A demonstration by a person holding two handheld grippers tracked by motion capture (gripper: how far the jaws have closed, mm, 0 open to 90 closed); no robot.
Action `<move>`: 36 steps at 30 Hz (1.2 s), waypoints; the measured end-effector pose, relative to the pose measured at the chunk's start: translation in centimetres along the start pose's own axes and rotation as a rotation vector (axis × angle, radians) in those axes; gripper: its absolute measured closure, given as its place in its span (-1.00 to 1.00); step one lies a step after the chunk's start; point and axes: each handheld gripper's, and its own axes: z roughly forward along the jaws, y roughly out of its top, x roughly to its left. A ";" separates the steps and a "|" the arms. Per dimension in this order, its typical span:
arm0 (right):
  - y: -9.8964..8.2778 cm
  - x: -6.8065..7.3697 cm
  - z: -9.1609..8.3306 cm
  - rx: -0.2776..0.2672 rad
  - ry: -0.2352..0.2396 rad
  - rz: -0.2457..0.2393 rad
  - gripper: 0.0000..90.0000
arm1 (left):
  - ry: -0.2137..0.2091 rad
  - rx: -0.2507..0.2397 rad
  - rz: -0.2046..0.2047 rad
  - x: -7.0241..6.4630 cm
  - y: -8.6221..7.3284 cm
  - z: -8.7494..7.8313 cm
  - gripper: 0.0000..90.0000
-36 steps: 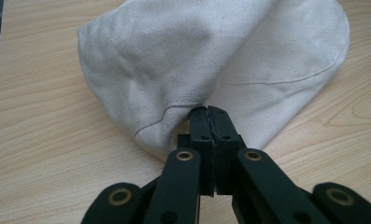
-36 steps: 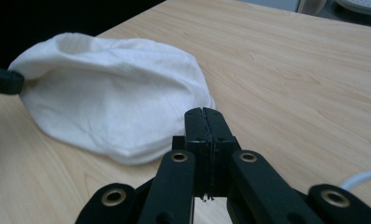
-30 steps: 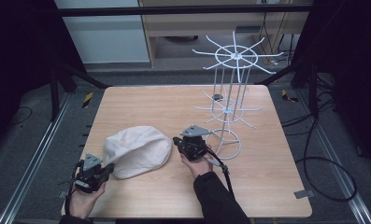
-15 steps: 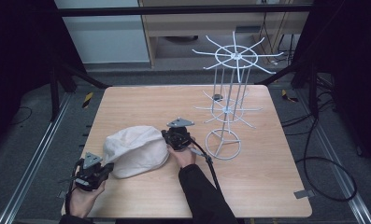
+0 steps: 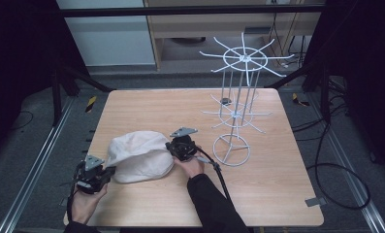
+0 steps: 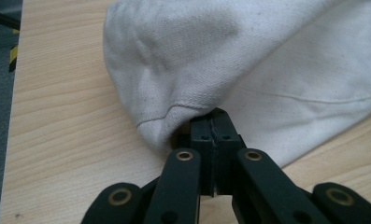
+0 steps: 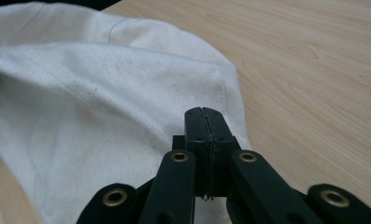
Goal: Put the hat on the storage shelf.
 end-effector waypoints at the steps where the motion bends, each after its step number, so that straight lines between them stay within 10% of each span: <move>1: 0.0 0.2 -0.1 0.009 0.001 -0.014 1.00 | 0.001 0.000 -0.003 0.1 0.1 0.1 0.98; 36: -2.5 5.8 -1.4 0.094 0.163 -0.126 1.00 | -0.025 -0.086 -0.031 0.5 3.6 4.5 0.99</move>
